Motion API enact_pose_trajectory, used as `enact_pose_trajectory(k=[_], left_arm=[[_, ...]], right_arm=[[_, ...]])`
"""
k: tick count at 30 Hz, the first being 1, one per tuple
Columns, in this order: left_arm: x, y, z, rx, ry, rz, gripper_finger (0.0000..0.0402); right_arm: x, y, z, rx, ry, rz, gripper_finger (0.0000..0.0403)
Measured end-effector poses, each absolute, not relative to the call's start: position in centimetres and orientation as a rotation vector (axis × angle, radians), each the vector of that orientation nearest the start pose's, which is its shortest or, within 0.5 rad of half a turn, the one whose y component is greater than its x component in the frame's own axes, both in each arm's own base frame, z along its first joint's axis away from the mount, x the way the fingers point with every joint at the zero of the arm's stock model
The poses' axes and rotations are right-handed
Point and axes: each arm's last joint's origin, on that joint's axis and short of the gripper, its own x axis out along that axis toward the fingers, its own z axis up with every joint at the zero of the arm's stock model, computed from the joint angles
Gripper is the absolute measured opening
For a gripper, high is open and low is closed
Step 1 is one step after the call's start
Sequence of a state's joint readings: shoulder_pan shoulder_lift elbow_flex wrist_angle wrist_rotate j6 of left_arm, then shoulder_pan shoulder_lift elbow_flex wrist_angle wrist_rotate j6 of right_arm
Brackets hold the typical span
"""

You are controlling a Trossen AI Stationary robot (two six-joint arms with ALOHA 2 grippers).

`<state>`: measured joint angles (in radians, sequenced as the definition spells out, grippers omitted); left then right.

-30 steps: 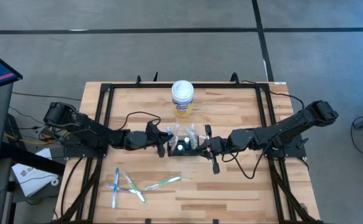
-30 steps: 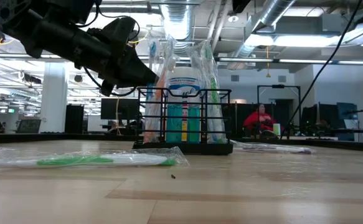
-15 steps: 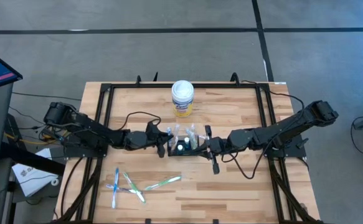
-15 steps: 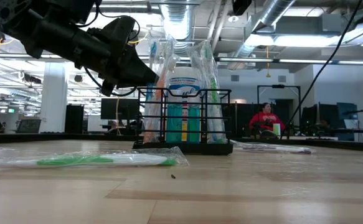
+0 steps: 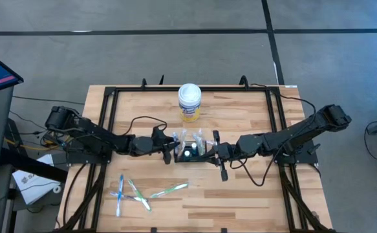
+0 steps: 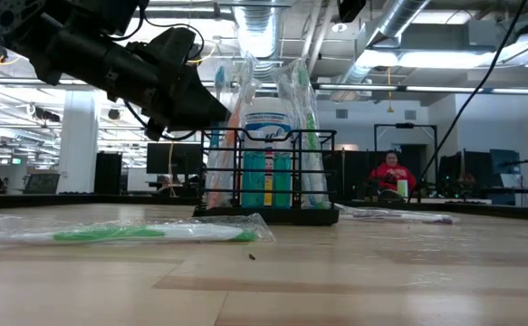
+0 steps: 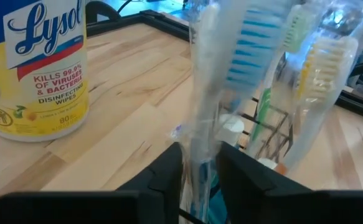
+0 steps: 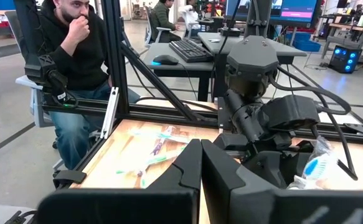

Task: Pick & Place toothbrushing station
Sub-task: Put the top blue toothbrush into the mesh organizer

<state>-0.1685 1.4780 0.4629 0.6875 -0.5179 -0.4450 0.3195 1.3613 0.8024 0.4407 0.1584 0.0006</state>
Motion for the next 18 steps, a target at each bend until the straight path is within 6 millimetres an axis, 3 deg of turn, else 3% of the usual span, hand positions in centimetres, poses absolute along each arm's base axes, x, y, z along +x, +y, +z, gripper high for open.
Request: enact_pose_trajectory(k=[10,18], left_arm=[[26.0,-3.0,16.4,-0.324,0.225,0.408,0.0146],[24.6,-3.5,19.0,-0.300,0.193,0.340,0.0152]], right_arm=[[28.7,9.0,27.1,-0.028,0.116,0.161,0.0000],[28.6,9.0,27.0,-0.031,0.129,0.161,0.0000]])
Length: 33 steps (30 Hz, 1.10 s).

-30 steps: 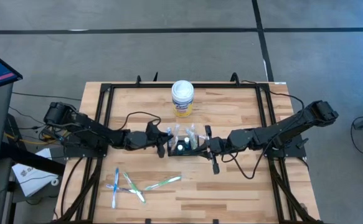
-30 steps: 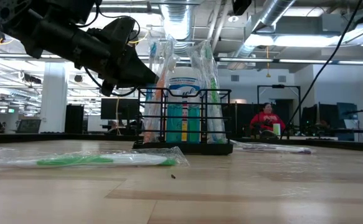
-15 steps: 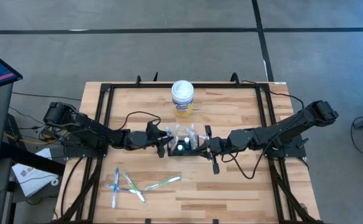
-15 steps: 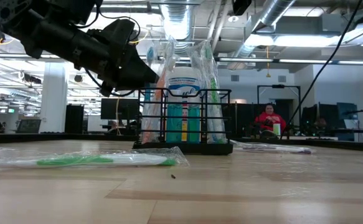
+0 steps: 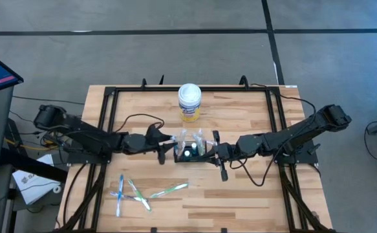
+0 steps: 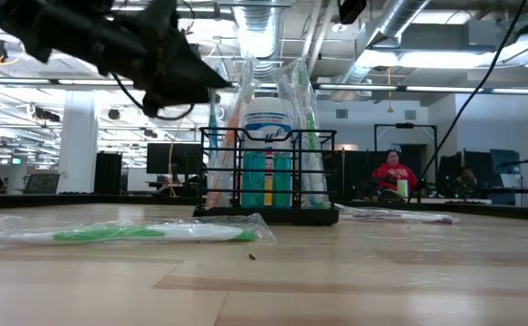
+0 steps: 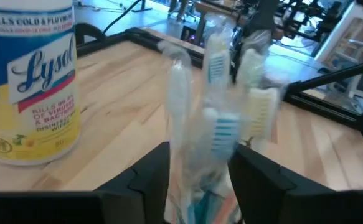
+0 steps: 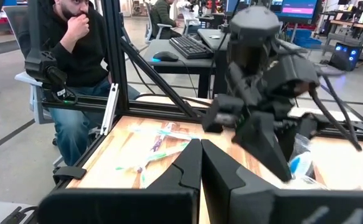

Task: Pick & Place toothbrushing station
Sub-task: Put the top blue toothbrush into the mesh organizer, then put the left green toothbrush into the mesh organizer

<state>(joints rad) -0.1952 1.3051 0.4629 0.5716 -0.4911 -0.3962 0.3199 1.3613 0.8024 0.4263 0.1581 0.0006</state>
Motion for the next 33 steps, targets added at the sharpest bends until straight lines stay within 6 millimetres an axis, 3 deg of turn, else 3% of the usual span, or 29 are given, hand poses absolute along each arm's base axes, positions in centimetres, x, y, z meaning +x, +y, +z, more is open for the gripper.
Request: enact_pose_trajectory(k=[7,13,33], left_arm=[[21.8,-4.9,20.9,-0.316,0.260,0.269,0.0142],[20.1,-7.1,21.0,-0.384,0.323,0.178,0.0136],[17.2,-13.3,17.1,-0.651,0.605,0.109,0.0126]], right_arm=[[28.6,9.0,27.0,-0.031,0.129,0.161,0.0000],[28.6,9.0,27.0,-0.031,0.129,0.161,0.0000],[28.6,9.0,26.9,-0.008,0.143,0.160,0.0000]])
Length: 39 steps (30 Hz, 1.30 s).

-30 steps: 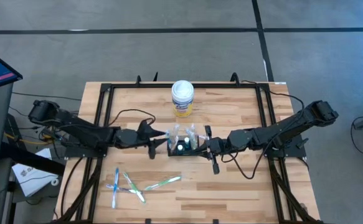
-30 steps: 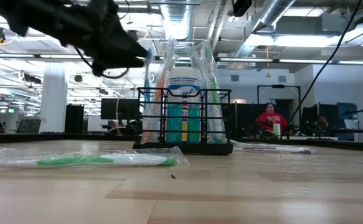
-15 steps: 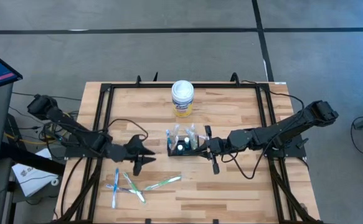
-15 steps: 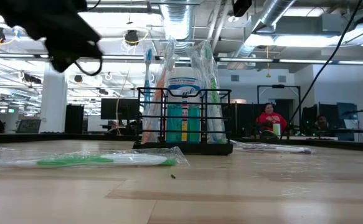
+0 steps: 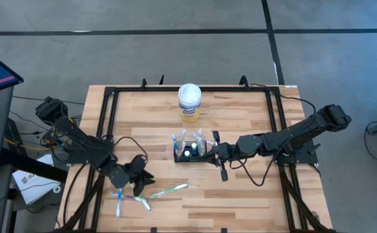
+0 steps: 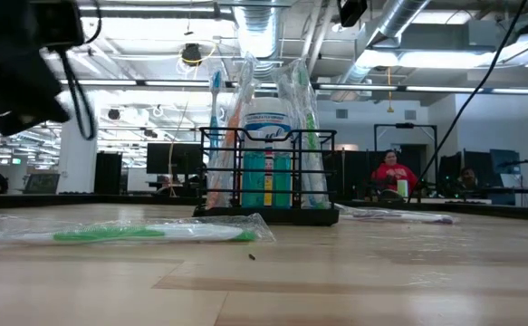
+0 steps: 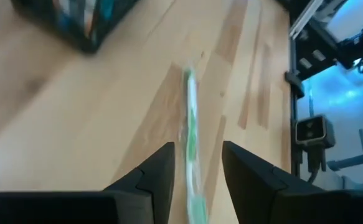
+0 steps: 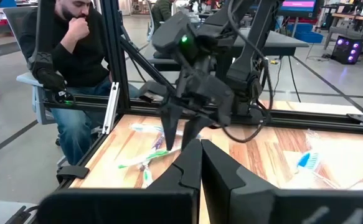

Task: Pick & Place toothbrushing station
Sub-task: Put the left green toothbrush into the mesh organizer

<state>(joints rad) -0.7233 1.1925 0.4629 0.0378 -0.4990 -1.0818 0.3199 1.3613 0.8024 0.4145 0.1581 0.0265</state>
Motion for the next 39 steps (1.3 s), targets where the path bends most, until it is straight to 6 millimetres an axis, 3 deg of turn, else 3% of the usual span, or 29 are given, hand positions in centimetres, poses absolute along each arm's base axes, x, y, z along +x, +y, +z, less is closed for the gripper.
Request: enact_pose_trajectory(k=[8,15,25,31,39], left_arm=[[15.7,-15.5,16.2,-0.799,0.699,0.074,0.0086],[14.7,-16.3,16.1,-0.917,0.765,0.064,0.0076],[13.6,-15.3,14.7,-0.962,0.943,0.254,0.0076],[13.6,-14.7,15.4,-1.021,0.968,0.253,0.0076],[12.0,-12.3,17.0,-0.994,1.092,0.251,0.0076]], right_arm=[[28.6,9.0,26.9,-0.008,0.143,0.160,0.0000],[28.6,9.0,26.9,-0.008,0.143,0.160,0.0000],[28.6,9.0,26.9,-0.008,0.142,0.160,0.0000],[28.6,8.9,26.9,-0.008,0.143,0.157,0.0000],[28.6,8.9,26.9,-0.008,0.143,0.157,0.0000]])
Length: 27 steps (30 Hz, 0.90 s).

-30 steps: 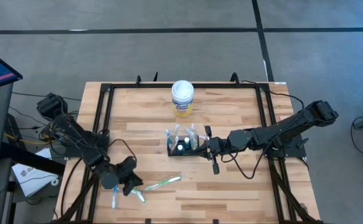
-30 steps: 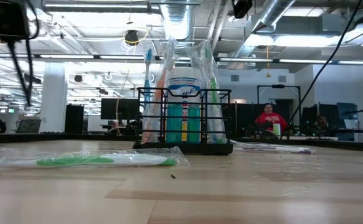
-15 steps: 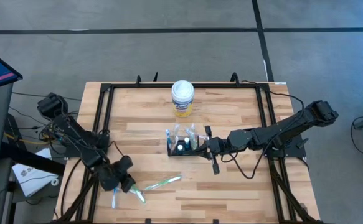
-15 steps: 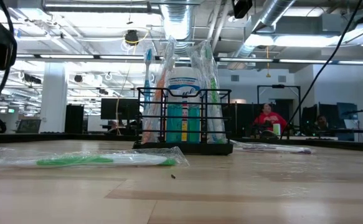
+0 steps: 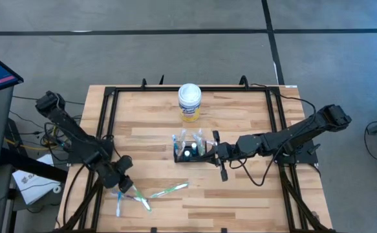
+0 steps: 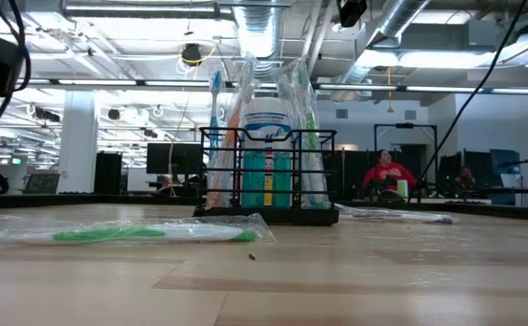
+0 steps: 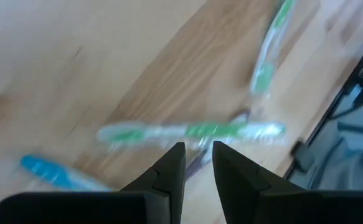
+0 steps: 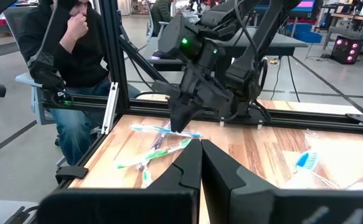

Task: Pick & Place toothbrushing station
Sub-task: Put the left green toothbrush into the mesh organizer

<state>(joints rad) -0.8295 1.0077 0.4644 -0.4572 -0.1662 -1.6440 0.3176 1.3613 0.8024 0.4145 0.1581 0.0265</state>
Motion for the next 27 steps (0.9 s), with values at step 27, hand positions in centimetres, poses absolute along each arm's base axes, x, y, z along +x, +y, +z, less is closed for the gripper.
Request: enact_pose_trajectory(k=[27], left_arm=[[11.2,-11.8,15.8,-0.569,1.238,0.132,0.0175]], right_arm=[[28.6,9.0,26.9,-0.015,0.142,0.160,0.0000]])
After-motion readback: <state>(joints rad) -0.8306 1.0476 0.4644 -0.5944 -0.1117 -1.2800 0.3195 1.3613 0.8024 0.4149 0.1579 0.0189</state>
